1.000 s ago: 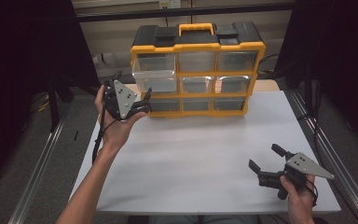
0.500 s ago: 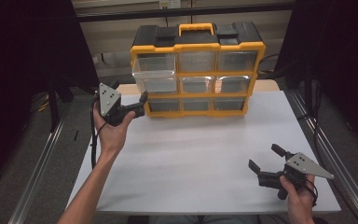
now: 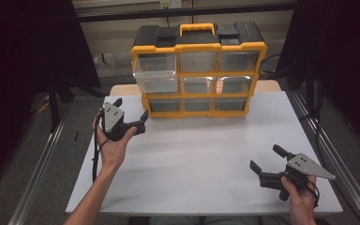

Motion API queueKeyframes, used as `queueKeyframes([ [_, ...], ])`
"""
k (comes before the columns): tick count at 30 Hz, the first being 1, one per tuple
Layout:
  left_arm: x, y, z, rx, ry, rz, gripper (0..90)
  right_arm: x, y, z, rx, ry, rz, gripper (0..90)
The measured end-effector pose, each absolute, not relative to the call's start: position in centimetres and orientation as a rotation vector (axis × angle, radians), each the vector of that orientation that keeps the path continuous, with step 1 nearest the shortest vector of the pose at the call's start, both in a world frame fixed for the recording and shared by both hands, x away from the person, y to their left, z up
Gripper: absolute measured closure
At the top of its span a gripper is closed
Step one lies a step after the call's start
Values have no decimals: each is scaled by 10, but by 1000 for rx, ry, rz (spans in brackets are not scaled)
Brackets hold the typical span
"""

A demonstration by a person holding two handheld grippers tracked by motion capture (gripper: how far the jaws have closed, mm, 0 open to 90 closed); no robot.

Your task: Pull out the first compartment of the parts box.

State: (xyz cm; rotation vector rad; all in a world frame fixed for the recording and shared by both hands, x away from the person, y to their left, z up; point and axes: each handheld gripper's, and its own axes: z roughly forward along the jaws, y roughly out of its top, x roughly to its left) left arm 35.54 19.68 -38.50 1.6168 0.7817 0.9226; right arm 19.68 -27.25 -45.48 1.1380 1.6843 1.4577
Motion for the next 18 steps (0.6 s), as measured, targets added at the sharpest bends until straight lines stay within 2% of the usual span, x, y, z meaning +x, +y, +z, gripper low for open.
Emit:
queueKeyframes([
  [11, 329, 210, -405, 1592, 834, 835, 34, 197, -273, -455, 1147, 1682, 1457, 0],
  [18, 313, 220, -408, 1587, 877, 835, 44, 197, -272, -455, 1148, 1677, 1455, 0],
])
